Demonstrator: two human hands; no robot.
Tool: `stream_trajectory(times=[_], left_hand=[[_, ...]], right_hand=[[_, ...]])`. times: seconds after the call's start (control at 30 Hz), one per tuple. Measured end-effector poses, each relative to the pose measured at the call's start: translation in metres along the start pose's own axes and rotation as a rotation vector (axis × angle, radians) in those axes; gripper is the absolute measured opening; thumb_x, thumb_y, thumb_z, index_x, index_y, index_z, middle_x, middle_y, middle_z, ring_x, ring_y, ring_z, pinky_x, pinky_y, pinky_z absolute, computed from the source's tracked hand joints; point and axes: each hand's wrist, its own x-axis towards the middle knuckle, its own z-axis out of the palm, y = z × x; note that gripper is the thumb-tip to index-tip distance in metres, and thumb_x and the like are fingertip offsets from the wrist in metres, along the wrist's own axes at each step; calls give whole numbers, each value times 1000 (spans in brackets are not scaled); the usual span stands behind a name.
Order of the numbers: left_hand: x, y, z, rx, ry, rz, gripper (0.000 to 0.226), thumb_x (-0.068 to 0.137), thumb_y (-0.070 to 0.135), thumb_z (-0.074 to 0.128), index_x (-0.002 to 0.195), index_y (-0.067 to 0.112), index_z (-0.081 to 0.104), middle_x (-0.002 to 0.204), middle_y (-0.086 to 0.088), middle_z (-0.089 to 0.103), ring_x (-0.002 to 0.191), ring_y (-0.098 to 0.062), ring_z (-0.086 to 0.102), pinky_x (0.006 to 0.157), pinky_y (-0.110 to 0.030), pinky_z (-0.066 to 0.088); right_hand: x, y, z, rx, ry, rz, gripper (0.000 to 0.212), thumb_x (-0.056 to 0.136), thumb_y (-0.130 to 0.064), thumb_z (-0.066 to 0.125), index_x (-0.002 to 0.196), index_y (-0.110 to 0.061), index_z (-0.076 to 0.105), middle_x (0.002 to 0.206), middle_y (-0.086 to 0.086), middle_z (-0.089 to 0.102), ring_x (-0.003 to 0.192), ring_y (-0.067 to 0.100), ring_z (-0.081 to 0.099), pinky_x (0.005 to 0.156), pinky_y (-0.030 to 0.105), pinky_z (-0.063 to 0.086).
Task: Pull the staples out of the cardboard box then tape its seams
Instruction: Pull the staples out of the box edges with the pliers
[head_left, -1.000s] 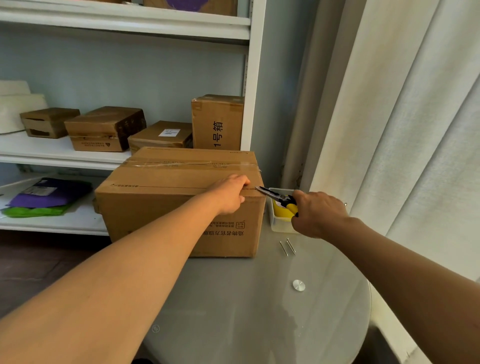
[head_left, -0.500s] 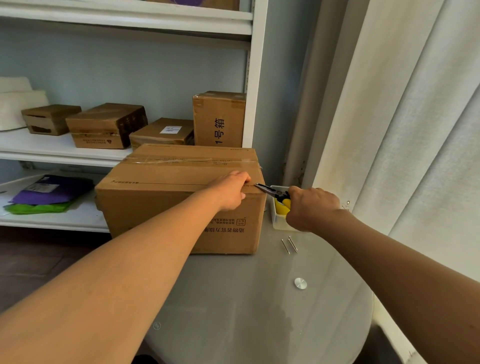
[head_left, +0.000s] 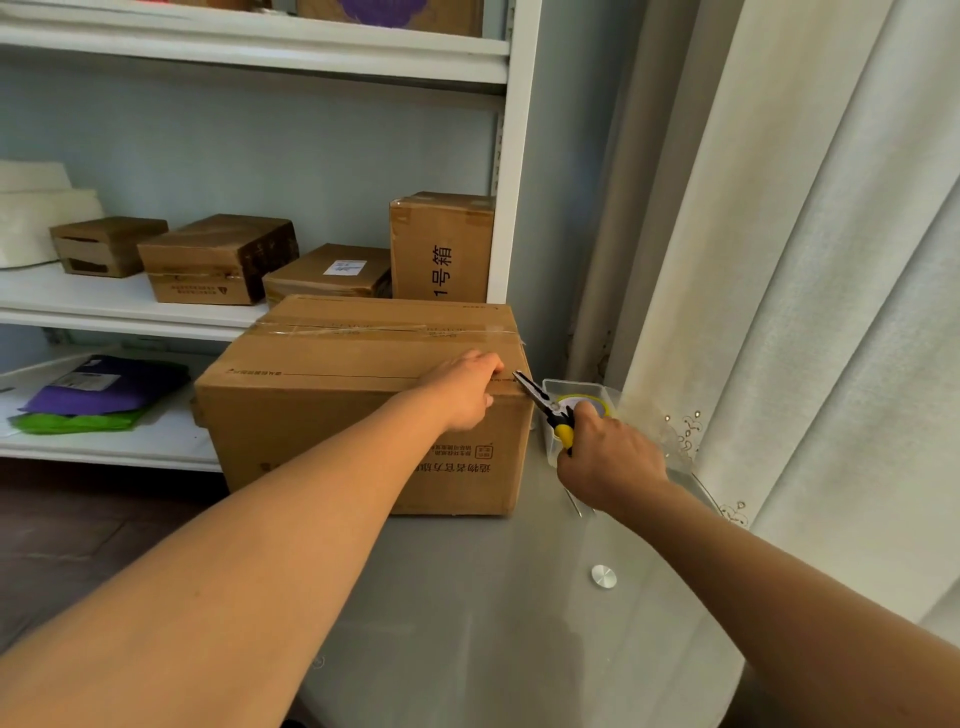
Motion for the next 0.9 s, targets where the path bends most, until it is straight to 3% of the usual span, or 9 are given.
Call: stream_trajectory(times=[0.1, 0.23, 0.47, 0.57, 0.7, 0.8, 0.9], left_hand=[[1, -1, 0, -1, 0, 2, 46, 96, 16, 50, 140, 21, 37, 144, 0, 38, 128, -21, 41, 103, -36, 39], [2, -1, 0, -3, 3, 5, 45, 96, 16, 50, 140, 21, 38, 144, 1, 39, 128, -20, 41, 102, -36, 39], [0, -3, 1, 20, 22, 14, 45, 96, 16, 50, 139, 21, 38, 144, 1, 39, 128, -20, 41, 101, -35, 39], [2, -2, 1, 30, 16, 21, 45, 96, 16, 51, 139, 20, 38, 144, 0, 39, 128, -20, 41, 103, -36, 38], [1, -1, -1, 33, 0, 13, 46, 96, 16, 51, 140, 21, 37, 144, 1, 38, 129, -20, 40, 103, -36, 37], [3, 0, -1, 31, 0, 9, 46, 96, 16, 51, 139, 21, 38, 144, 1, 39, 129, -20, 41, 104, -36, 38], [3, -2, 0, 44, 0, 3, 46, 96, 16, 51, 139, 21, 38, 144, 0, 38, 128, -22, 41, 104, -38, 39]], right_hand=[[6, 3, -12, -123, 35, -62, 27, 93, -30, 45, 117, -19, 43, 108, 6, 60, 95, 26, 56, 68, 33, 42], [14, 0, -24, -220, -2, -99, 31, 93, -28, 45, 123, -20, 45, 100, 3, 59, 85, 20, 53, 71, 31, 48], [3, 0, -3, 87, 1, 21, 29, 94, -30, 41, 120, -20, 49, 105, 9, 62, 93, 31, 56, 69, 30, 37], [1, 3, 7, 73, 64, 0, 27, 96, -33, 40, 118, -20, 47, 102, 7, 63, 82, 26, 52, 66, 32, 39], [9, 8, -5, -65, 81, -56, 27, 92, -32, 48, 116, -22, 45, 106, 5, 60, 91, 24, 54, 66, 32, 40], [10, 5, -12, -132, 58, -67, 28, 93, -33, 47, 119, -21, 45, 98, 2, 56, 84, 20, 51, 66, 31, 42], [10, 2, -8, -4, -13, -4, 28, 93, -31, 44, 119, -21, 48, 92, 2, 52, 83, 23, 51, 68, 31, 42]])
